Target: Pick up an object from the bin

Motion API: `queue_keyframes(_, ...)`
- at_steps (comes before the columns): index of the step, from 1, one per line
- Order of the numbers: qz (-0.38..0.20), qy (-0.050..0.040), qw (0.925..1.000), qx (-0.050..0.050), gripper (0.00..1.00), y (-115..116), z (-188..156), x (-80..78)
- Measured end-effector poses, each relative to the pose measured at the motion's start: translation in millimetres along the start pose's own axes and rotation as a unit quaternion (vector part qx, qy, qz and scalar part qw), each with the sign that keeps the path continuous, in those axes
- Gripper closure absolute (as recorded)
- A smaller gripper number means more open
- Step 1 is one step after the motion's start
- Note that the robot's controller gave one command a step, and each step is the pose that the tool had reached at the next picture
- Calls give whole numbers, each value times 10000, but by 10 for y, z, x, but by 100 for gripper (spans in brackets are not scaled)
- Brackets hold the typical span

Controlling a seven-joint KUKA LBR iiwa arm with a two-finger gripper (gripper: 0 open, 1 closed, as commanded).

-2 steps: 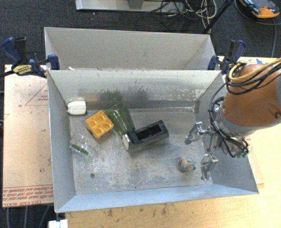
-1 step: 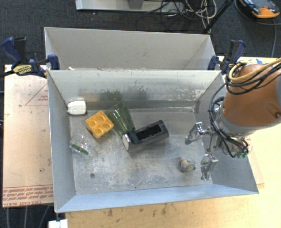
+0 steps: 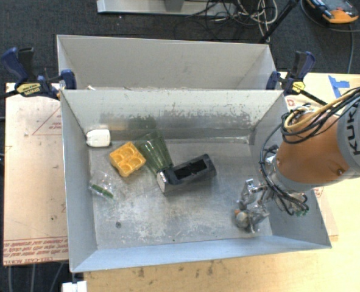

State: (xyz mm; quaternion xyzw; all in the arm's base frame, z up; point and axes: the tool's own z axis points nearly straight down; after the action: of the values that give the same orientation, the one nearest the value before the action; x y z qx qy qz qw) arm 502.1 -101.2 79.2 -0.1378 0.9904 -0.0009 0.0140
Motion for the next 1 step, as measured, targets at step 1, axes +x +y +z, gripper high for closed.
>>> queue_keyframes(1,-3,0,10000,0,100,1,0,0)
